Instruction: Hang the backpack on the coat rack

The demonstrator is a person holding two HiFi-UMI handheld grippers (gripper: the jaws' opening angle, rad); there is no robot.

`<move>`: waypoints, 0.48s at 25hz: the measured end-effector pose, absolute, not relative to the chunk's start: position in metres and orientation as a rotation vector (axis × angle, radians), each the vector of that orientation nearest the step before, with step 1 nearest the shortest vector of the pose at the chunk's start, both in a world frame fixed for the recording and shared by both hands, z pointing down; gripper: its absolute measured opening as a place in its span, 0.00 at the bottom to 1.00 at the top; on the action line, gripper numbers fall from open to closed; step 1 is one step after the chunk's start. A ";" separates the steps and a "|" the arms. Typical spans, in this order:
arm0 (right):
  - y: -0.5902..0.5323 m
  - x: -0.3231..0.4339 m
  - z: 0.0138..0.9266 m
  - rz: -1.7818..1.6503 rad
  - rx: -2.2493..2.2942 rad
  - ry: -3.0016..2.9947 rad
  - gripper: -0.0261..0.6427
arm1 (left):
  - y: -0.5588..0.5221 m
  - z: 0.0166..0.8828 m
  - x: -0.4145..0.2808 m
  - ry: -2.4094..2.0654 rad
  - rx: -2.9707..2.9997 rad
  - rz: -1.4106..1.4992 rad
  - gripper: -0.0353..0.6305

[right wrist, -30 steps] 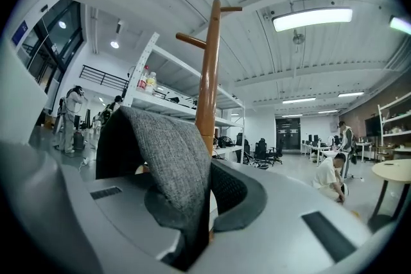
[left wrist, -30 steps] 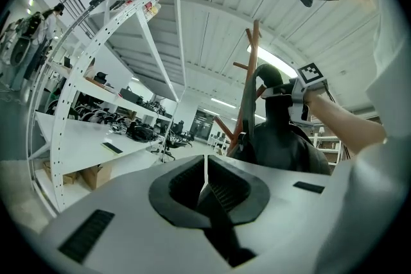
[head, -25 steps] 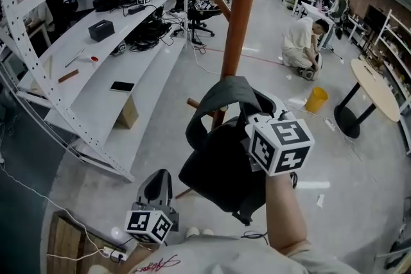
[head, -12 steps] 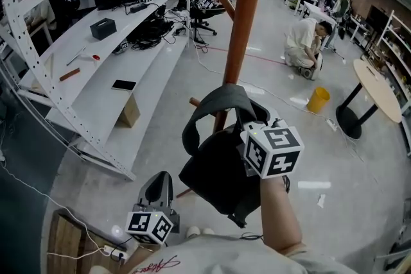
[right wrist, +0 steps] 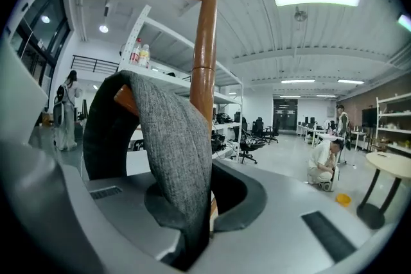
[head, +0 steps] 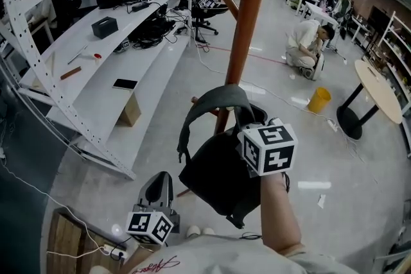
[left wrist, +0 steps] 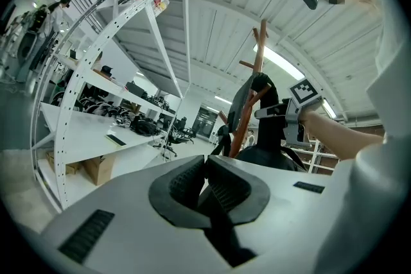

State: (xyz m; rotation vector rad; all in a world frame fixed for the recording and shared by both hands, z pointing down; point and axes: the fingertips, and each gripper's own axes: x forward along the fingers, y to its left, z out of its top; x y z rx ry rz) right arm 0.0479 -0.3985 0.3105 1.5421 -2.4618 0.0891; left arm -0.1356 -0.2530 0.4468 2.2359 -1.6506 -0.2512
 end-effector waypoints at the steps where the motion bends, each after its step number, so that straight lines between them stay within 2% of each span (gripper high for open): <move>1: -0.400 0.047 0.310 0.089 1.530 -2.449 0.09 | -0.253 0.447 -0.136 -1.650 2.233 -0.252 0.09; 12: -0.403 0.046 0.331 0.159 1.507 -2.431 0.09 | -0.253 0.454 -0.134 -1.630 2.219 -0.246 0.09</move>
